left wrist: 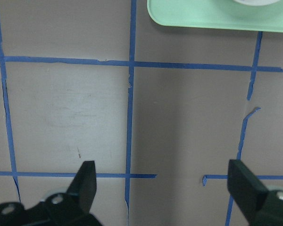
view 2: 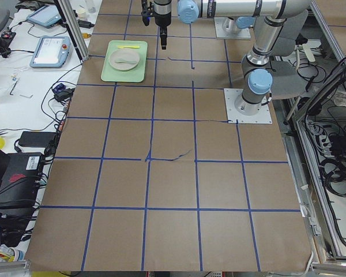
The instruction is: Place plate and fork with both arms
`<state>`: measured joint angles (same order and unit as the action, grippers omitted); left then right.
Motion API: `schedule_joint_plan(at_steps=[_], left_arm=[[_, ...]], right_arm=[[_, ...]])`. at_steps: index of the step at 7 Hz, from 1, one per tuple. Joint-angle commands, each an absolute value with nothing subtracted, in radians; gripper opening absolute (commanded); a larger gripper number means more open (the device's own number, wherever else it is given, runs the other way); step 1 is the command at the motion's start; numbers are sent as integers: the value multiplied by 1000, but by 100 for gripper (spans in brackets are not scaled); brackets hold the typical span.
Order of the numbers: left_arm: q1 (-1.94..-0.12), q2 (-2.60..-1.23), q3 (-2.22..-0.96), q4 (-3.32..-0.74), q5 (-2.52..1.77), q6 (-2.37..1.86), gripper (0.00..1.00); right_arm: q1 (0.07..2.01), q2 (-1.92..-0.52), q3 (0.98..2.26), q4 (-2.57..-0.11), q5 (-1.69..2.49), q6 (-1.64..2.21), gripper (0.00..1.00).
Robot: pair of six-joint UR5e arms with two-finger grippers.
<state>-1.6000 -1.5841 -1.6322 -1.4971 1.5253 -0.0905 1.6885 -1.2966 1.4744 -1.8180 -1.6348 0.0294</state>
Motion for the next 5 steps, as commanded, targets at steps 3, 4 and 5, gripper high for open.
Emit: schedule_joint_plan(at_steps=[3,4,5], left_arm=[[-1600,-1577,-1632,-1500,1529,-91,100],[-1600,-1577,-1631,-1499,1531,-91,100],[-1601,-1577,-1629,-1500,1529,-91,100]], right_arm=[[1686,-1545,1612,-1677,-1638,23,100],[1687,-1542,1612,-1677,-1637,25,100],[1687,-1539,1608,-1675,-1634,25,100]])
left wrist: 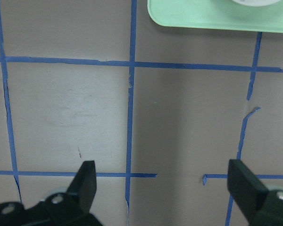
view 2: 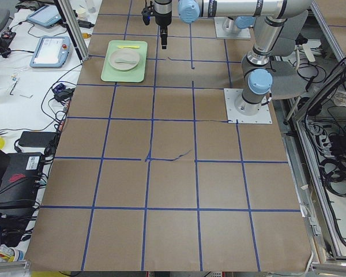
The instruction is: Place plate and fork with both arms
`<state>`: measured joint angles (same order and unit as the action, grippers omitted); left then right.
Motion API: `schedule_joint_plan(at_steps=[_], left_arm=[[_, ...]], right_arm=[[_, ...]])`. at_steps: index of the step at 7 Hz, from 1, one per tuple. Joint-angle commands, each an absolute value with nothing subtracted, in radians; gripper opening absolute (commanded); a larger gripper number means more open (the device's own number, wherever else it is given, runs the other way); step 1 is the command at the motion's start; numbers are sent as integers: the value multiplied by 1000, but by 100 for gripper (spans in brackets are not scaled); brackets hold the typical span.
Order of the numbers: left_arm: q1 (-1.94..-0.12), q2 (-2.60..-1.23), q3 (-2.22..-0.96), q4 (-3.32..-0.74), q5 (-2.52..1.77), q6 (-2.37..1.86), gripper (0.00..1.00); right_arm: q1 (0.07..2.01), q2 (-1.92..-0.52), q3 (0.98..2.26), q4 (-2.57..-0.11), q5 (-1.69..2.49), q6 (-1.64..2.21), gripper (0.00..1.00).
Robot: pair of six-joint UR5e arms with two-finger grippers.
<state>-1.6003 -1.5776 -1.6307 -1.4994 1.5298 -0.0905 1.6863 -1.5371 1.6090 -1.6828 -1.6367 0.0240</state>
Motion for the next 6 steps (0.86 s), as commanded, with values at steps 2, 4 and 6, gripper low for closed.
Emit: schedule_joint_plan(at_steps=[2,4,6], left_arm=[[-1603,-1571,-1621,-1506,1528,-84,100],[-1634,-1575,-1623,-1503,1531,-86,100],[-1635,-1574,-1624,-1500,1531,-86,100]], right_arm=[[1686,-1534,1586,-1667,-1631,25,100],[1690,-1532,1575,-1635,-1594,26,100],[1692,-1529,1575,-1638,-1595,25,100]])
